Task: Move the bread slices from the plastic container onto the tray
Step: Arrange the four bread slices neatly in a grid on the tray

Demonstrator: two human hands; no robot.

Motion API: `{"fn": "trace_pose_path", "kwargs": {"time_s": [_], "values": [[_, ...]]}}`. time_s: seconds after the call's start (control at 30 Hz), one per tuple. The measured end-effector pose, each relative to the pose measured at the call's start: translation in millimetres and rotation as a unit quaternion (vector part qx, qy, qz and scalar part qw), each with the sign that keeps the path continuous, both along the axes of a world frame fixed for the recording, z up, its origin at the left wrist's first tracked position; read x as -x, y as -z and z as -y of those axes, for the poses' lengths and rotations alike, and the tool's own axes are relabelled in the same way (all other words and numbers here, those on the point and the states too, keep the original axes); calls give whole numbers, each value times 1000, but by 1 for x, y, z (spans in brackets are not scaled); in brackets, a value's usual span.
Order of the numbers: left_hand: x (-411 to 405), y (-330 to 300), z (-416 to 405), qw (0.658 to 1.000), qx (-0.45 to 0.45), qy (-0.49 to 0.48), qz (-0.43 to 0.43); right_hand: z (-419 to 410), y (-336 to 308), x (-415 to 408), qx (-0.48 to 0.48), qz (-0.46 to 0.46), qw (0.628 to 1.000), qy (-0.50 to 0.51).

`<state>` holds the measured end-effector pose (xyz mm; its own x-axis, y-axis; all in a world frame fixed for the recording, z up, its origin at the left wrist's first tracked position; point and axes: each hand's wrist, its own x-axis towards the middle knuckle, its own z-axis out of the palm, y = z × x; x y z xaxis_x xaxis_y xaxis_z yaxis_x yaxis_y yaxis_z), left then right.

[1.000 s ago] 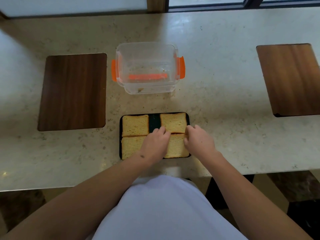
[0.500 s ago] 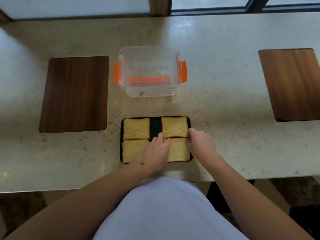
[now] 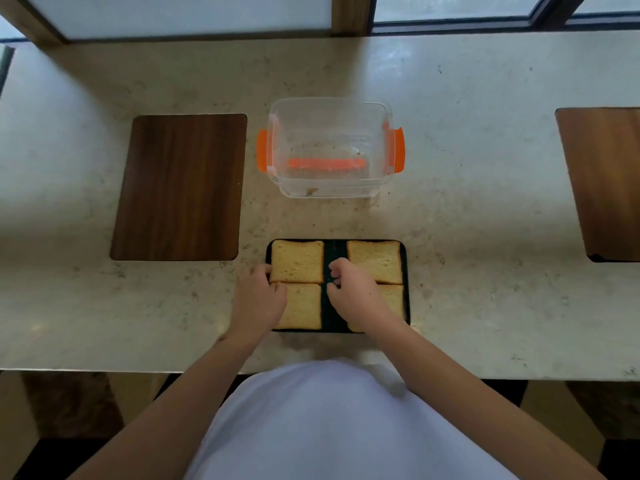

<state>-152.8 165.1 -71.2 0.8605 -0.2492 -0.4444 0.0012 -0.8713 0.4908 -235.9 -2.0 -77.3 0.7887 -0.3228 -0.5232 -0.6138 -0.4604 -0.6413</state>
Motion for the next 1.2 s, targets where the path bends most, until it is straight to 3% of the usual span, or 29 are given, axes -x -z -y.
{"fn": "trace_pose_path", "kwargs": {"time_s": [0.27, 0.5, 1.2], "values": [[-23, 2, 2, 992, 89, -85, -41, -10, 16, -31, 11, -58, 998, 38], [-27, 8, 7, 985, 93, -96, -111, -10, 26, -35, -1, -79, 995, 58], [-26, 17, 23, 988, 97, -64, -100, -6, 27, -35, -23, -82, 994, 74]]}}
